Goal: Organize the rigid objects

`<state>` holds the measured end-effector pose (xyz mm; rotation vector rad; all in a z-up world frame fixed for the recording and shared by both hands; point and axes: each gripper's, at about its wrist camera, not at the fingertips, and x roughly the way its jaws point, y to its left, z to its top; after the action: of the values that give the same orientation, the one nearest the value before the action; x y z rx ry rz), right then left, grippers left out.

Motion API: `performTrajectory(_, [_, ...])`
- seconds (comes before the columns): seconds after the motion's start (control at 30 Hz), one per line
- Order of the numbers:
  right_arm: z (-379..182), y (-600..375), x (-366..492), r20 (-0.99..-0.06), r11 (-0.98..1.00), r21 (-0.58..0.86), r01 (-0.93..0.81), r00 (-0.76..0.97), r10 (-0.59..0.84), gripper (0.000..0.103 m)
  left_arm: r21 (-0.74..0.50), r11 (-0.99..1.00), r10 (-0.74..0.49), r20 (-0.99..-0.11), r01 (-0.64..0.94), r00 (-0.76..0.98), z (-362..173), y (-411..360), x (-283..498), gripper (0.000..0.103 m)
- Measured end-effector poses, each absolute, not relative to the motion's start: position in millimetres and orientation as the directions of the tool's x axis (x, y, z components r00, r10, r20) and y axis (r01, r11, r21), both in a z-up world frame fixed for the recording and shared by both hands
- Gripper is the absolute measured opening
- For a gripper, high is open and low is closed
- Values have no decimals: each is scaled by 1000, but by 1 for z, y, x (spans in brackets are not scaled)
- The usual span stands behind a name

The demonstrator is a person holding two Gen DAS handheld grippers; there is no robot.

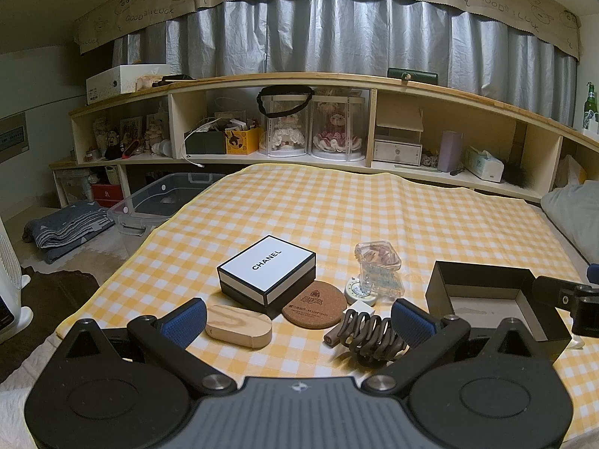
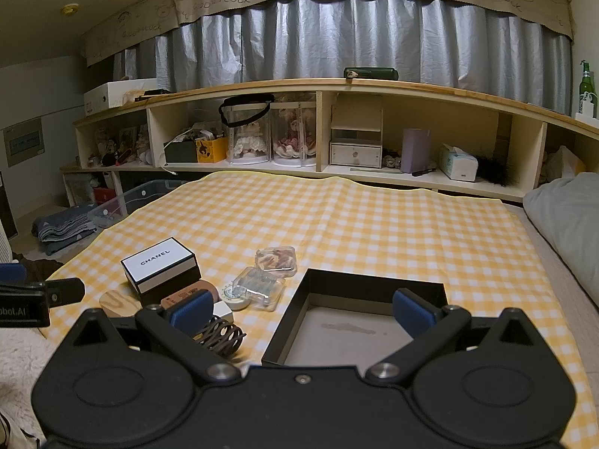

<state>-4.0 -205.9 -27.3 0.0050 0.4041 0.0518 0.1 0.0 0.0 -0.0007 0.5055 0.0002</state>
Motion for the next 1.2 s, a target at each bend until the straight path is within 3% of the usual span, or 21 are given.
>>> performTrajectory(0.53, [-17, -215, -7, -348, 999, 32, -44, 936, 52, 103, -4, 1000, -15, -451, 14, 892, 15, 1, -3, 103])
performTrajectory(0.83, [0, -252, -7, -317, 998, 31, 60, 947, -47, 103, 30, 998, -32, -402, 48, 915, 29, -4, 4, 103])
performTrajectory(1.2, [-16, -336, 19, -418, 972, 91, 217, 894, -161, 103, 133, 980, -86, -402, 151, 912, 44, -1, 42, 103])
